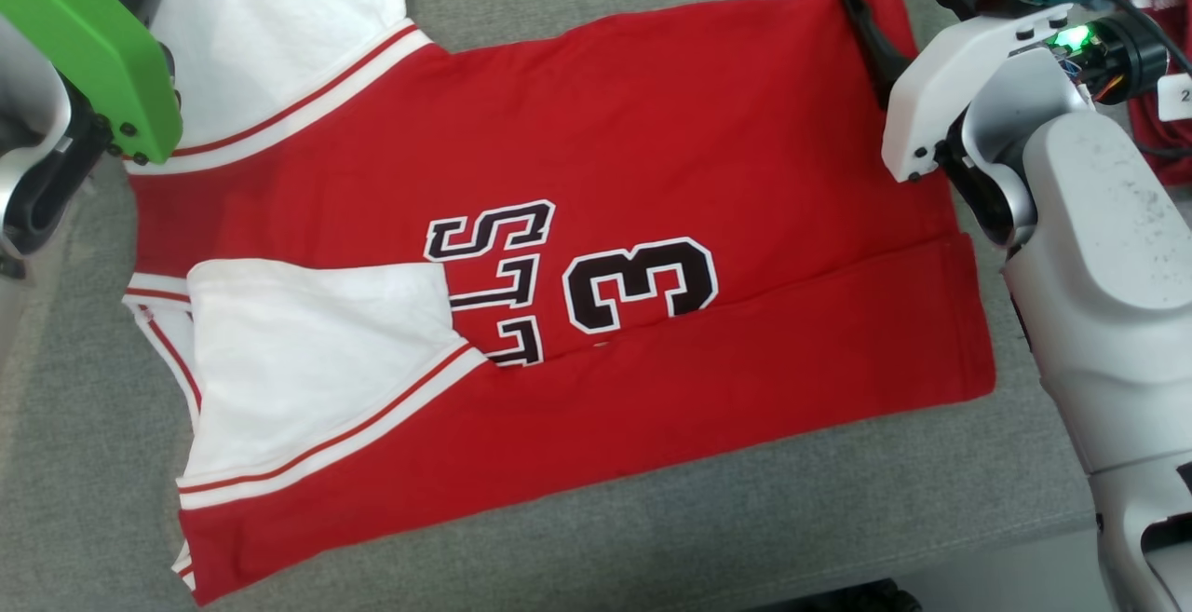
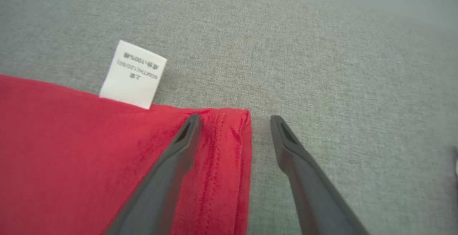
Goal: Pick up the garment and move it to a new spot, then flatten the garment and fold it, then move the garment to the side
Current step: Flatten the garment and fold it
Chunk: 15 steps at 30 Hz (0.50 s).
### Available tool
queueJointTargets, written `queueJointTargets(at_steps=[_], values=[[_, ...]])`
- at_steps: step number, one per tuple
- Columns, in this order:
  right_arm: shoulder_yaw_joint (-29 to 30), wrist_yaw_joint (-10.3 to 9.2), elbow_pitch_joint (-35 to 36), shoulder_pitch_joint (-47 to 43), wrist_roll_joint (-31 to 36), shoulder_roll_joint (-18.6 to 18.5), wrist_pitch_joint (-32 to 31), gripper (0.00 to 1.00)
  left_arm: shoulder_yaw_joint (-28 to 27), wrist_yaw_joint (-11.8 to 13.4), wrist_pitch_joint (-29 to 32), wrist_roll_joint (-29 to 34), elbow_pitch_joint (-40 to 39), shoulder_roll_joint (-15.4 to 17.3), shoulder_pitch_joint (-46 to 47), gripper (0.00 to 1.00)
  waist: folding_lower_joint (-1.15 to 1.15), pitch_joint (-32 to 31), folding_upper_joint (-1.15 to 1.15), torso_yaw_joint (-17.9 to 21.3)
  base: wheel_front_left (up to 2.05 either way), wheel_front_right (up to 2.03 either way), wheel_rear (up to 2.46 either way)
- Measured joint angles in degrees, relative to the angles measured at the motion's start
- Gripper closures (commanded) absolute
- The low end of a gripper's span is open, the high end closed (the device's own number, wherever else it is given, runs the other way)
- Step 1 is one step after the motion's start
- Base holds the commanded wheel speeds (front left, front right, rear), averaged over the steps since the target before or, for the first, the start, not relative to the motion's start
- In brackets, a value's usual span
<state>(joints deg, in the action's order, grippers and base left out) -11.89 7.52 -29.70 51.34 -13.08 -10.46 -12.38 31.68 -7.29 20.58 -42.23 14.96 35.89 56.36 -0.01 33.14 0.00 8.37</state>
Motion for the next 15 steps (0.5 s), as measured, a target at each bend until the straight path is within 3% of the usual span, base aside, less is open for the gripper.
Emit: queueJointTargets(at_steps=[3,4,5,7,8,15], values=[[-0.73,0.01,-2.1,1.63,-2.5,-0.67,-0.81,0.0,0.38,-0.01,-0.69,-0.08,-0.62,-0.02,-0.26,1.0,0.0,0.17,0.0,-0.93,0.0,0.0,0.0],[-1.03,0.01,-2.76,2.19,-3.2,-0.93,-1.03,0.5,0.53,-0.01,-1.02,-0.1,-0.73,-0.02,-0.34,1.0,0.0,0.21,0.0,-1.17,0.0,0.0,0.0],[-1.57,0.01,-3.3,2.63,-3.66,-1.27,-1.32,0.59,0.67,-0.01,-1.09,-0.16,-0.81,-0.03,-0.35,1.0,0.0,0.24,0.0,-1.37,0.0,0.0,0.0],[-2.35,0.01,-4.23,3.39,-4.55,-1.79,-1.67,0.89,0.94,-0.02,-1.59,-0.19,-0.85,-0.05,-0.36,1.0,0.0,0.24,0.0,-1.61,0.0,0.0,0.0],[-2.77,0.01,-4.61,3.72,-4.88,-2.07,-1.82,1.0,1.09,-0.02,-1.8,-0.3,-0.82,-0.05,-0.36,1.0,0.0,0.18,0.0,-1.65,0.0,0.0,0.0],[-5.09,0.01,-6.3,4.8,-5.41,-3.09,-1.33,1.0,1.66,-0.02,-3.31,-0.52,-0.33,0.0,-0.17,1.0,0.0,-0.84,0.0,-1.37,0.0,0.0,0.0]])
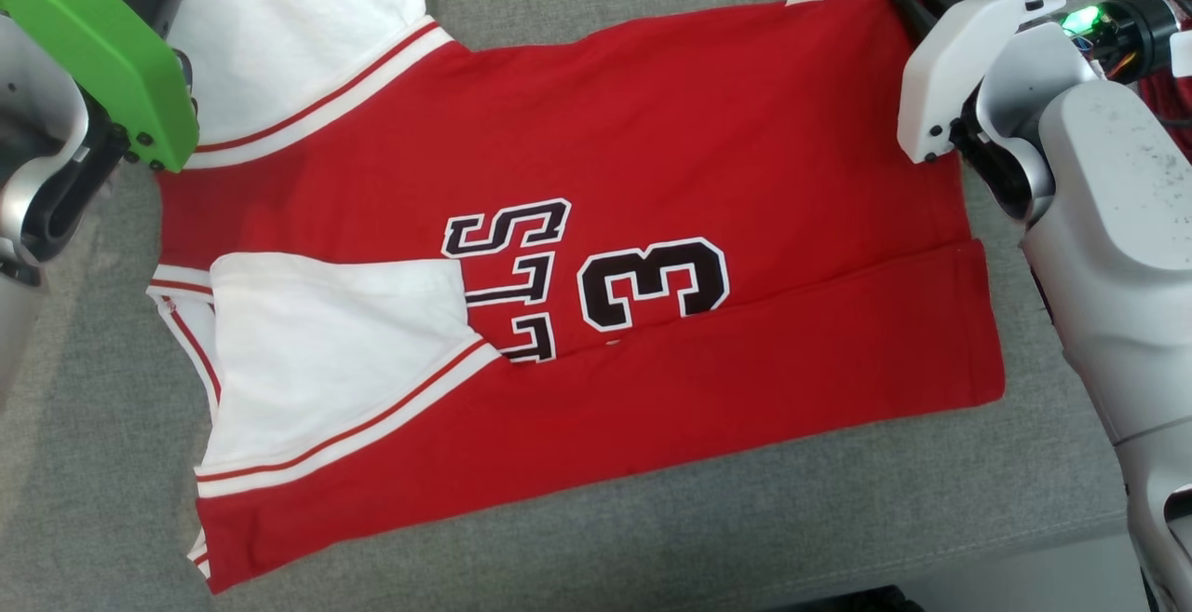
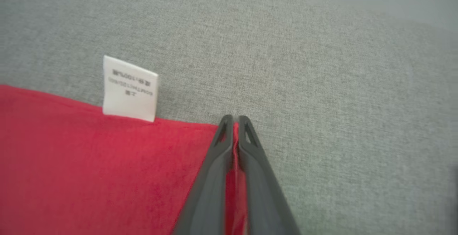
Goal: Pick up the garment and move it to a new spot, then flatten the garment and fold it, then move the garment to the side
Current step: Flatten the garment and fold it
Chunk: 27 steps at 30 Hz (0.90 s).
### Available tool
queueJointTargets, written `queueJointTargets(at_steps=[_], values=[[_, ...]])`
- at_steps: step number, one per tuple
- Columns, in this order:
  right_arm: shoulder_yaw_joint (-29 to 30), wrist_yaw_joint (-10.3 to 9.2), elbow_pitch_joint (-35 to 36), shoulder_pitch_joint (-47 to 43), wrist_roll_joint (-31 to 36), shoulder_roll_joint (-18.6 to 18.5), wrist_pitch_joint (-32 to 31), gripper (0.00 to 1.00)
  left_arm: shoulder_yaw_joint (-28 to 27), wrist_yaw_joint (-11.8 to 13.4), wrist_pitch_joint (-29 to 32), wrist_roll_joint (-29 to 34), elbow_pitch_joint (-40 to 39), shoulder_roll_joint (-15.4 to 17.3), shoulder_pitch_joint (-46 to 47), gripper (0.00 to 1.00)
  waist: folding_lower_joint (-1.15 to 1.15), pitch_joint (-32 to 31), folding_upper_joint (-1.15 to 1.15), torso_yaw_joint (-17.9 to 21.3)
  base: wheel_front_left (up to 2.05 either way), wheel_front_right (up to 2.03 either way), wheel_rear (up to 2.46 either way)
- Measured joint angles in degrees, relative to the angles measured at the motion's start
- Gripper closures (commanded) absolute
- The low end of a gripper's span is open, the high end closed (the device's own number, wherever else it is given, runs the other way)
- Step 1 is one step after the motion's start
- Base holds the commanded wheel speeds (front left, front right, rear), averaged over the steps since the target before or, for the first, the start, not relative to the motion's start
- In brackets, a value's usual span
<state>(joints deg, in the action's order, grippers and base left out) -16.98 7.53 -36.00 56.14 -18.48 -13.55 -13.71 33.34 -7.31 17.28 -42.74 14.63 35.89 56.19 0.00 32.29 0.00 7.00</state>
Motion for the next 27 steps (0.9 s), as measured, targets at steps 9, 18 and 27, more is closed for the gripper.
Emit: queueJointTargets(at_steps=[9,18,27], values=[[0.34,0.0,-1.77,2.09,1.66,0.03,6.26,1.0,0.99,-0.01,-3.28,0.07,1.72,-0.77,1.7,1.0,0.0,-2.57,0.0,0.22,0.0,0.0,0.0],[-0.96,0.0,-0.66,-4.22,1.44,-0.75,13.5,1.0,1.38,-0.05,-9.2,-3.65,-3.02,-0.14,-7.47,1.0,0.0,-7.16,0.0,-0.35,0.0,0.0,0.0],[2.19,0.0,6.38,-18.72,0.54,-2.53,17.73,1.0,1.91,3.93,-15.01,-6.3,-12.34,1.63,-25.31,1.0,0.0,-12.8,0.0,-2.24,0.0,0.0,0.0]])
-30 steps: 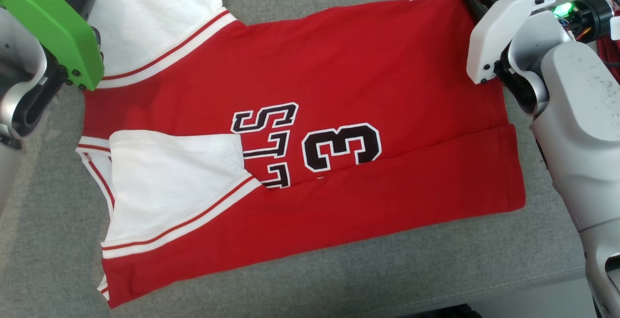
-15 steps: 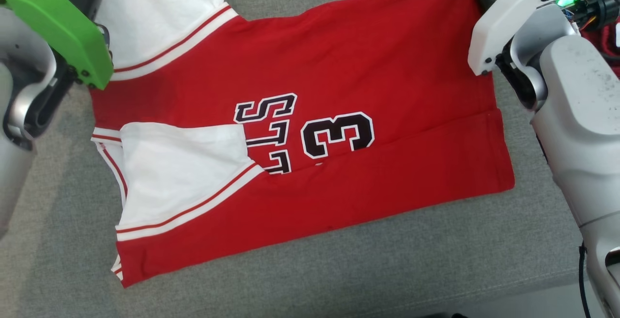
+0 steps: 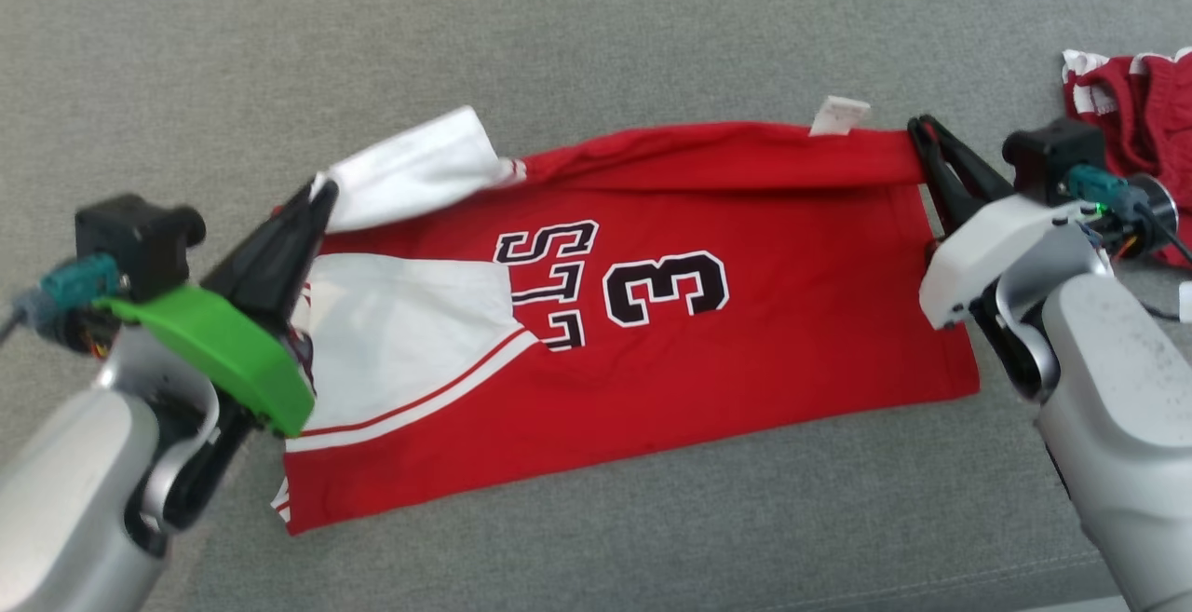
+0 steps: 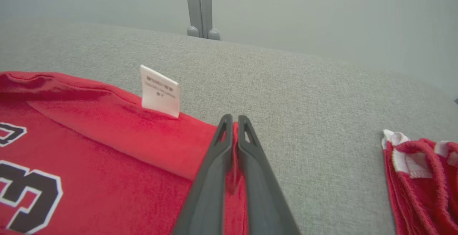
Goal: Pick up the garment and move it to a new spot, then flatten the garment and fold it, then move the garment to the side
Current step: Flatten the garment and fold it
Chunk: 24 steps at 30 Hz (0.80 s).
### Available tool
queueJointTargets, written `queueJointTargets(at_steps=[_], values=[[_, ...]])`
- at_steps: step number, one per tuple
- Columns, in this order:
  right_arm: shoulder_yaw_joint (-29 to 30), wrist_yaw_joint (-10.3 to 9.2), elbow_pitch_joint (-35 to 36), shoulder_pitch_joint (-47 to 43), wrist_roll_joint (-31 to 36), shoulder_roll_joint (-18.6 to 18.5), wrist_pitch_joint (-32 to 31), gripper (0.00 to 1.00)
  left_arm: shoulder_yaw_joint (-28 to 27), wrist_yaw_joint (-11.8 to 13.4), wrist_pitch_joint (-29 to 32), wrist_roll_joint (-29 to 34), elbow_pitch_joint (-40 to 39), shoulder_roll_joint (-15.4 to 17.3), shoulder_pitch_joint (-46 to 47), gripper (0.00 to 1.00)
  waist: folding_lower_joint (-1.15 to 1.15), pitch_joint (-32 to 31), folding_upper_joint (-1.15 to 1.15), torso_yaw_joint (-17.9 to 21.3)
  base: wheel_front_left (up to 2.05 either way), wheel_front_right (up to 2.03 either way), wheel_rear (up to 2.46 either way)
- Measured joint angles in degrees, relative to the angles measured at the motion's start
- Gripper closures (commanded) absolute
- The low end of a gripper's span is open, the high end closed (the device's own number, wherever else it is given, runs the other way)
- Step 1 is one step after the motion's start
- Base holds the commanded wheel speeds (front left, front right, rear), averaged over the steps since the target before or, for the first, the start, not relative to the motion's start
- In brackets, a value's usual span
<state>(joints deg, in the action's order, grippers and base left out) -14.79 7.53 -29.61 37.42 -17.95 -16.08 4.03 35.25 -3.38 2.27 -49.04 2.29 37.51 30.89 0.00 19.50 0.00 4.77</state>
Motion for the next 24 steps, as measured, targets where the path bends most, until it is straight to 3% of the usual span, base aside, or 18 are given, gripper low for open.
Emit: queueJointTargets(at_steps=[6,11,12,13,14,15,16,17,24], values=[[4.05,0.0,4.61,-9.16,0.23,0.77,-0.76,1.0,1.69,2.25,-2.74,-1.12,-2.11,-0.53,-9.4,1.0,0.0,-3.34,0.0,-1.44,0.0,0.0,0.0],[7.37,0.0,6.64,-13.77,2.1,2.2,-1.42,0.97,2.85,2.61,-5.05,-2.13,0.4,-2.69,-13.44,1.0,0.0,-5.14,0.0,-2.45,0.0,0.0,0.0],[7.84,0.0,6.9,-14.26,2.52,2.55,-1.37,0.75,3.02,2.63,-5.49,-2.18,0.98,-2.93,-13.91,1.0,0.0,-5.34,0.0,-2.54,0.0,0.0,0.0],[8.46,0.0,7.15,-14.85,3.05,2.99,-1.11,0.17,3.18,2.85,-6.04,-2.18,1.8,-3.23,-14.4,1.0,0.0,-5.56,0.0,-2.62,0.0,0.0,0.0],[9.37,0.0,7.42,-15.45,3.49,3.54,-0.77,0.0,3.31,2.88,-6.69,-2.15,2.45,-3.55,-14.87,0.87,0.0,-5.74,0.0,-2.63,0.0,0.0,0.0],[10.14,0.0,7.55,-15.91,3.72,3.99,-0.64,0.0,3.49,2.9,-7.28,-1.89,2.93,-3.72,-15.21,0.56,0.0,-5.85,0.0,-2.62,0.0,0.0,0.0],[11.1,0.0,7.83,-16.53,4.03,4.56,-0.4,0.0,3.6,3.24,-8.13,-1.33,3.59,-4.08,-15.56,0.2,0.0,-5.96,0.0,-2.6,0.0,0.0,0.0],[12.01,0.0,8.15,-17.17,4.43,5.06,-0.1,0.0,3.66,3.67,-9.02,-0.69,4.19,-4.3,-15.92,0.0,0.0,-6.08,0.0,-2.59,0.0,0.0,0.0],[18.26,0.0,10.72,-21.85,7.06,8.47,1.67,0.0,2.26,6.68,-15.37,0.99,7.34,-6.84,-19.05,0.0,0.0,-7.61,0.0,-2.72,0.0,0.0,0.0]])
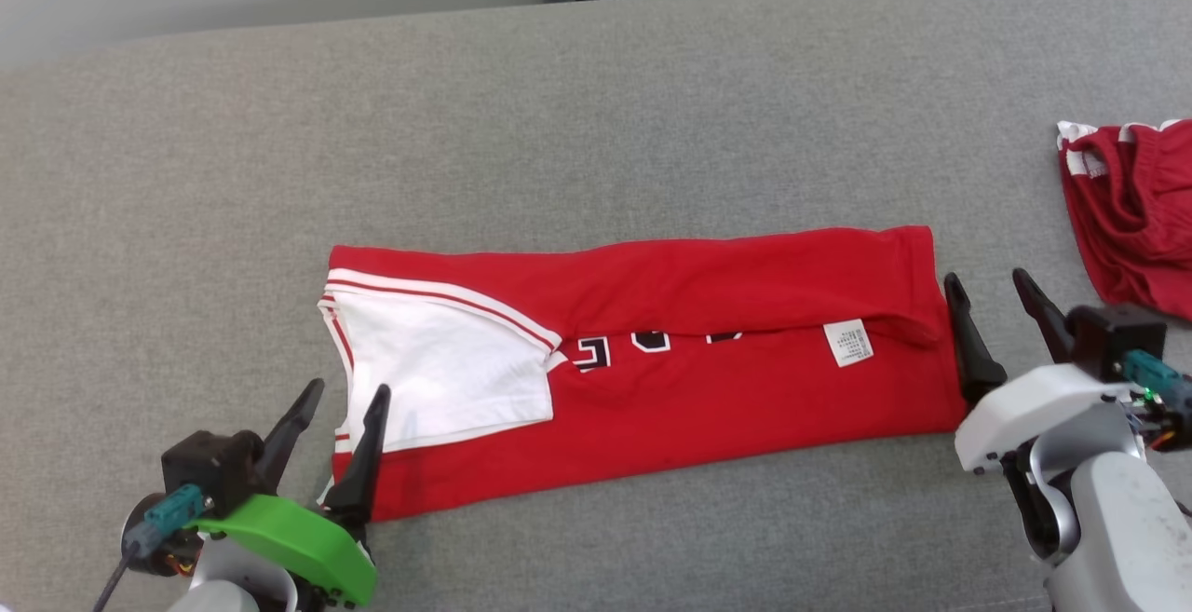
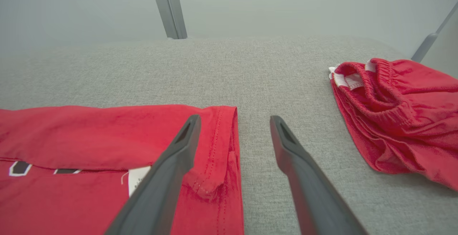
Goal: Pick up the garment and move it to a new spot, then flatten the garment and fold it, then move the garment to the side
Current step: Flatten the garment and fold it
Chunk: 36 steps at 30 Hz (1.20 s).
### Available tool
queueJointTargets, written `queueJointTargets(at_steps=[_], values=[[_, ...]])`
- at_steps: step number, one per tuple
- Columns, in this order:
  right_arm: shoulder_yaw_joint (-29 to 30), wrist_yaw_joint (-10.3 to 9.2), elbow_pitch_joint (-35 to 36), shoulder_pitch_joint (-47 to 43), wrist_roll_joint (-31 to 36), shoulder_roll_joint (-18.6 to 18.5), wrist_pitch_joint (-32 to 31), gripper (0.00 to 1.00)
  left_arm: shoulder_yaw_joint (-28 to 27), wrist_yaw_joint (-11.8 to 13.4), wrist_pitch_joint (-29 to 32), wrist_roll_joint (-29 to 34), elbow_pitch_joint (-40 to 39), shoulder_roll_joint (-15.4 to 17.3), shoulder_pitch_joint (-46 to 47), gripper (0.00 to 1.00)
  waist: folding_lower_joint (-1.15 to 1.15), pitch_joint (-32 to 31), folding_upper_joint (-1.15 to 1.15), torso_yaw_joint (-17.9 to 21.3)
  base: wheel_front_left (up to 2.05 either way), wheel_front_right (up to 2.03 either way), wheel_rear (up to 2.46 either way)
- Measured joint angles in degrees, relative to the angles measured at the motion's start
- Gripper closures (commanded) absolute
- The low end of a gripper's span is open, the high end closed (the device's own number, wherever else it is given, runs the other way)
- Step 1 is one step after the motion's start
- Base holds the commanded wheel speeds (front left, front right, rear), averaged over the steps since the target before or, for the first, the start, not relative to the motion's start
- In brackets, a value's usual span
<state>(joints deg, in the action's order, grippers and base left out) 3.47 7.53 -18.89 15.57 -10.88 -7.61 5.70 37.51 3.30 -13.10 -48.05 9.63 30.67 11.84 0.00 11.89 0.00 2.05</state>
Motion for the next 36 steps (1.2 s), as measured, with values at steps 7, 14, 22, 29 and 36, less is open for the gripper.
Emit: queueJointTargets(at_steps=[7,14,22,29,36], values=[[4.03,0.0,2.09,-3.42,1.87,2.69,0.03,0.0,-4.65,2.81,-1.79,3.9,-0.08,-4.7,-2.68,0.0,0.0,-2.01,0.0,-0.78,0.0,0.0,0.0],[5.46,0.0,0.14,-2.99,3.32,3.72,-0.73,0.0,-12.16,2.74,-1.92,9.06,-1.89,-10.92,-6.06,0.0,0.0,-2.48,0.0,-2.56,0.0,0.0,0.0],[7.73,0.0,-9.39,-0.21,5.38,4.25,0.0,0.0,-15.58,0.21,-1.92,13.28,-0.55,-14.03,-6.87,0.0,0.0,-1.64,0.0,-4.92,0.0,0.0,0.0],[8.71,0.0,-15.61,0.4,8.33,4.33,2.99,0.0,-17.79,-1.41,-1.93,15.25,0.05,-15.78,-7.35,0.0,0.0,-1.2,0.0,-6.35,0.0,0.0,0.0],[8.54,0.0,-20.03,2.52,9.34,4.61,4.46,1.0,-18.86,-2.78,-1.93,16.94,0.51,-17.31,-7.41,0.0,0.0,-1.49,0.0,-5.47,0.0,0.0,0.0]])
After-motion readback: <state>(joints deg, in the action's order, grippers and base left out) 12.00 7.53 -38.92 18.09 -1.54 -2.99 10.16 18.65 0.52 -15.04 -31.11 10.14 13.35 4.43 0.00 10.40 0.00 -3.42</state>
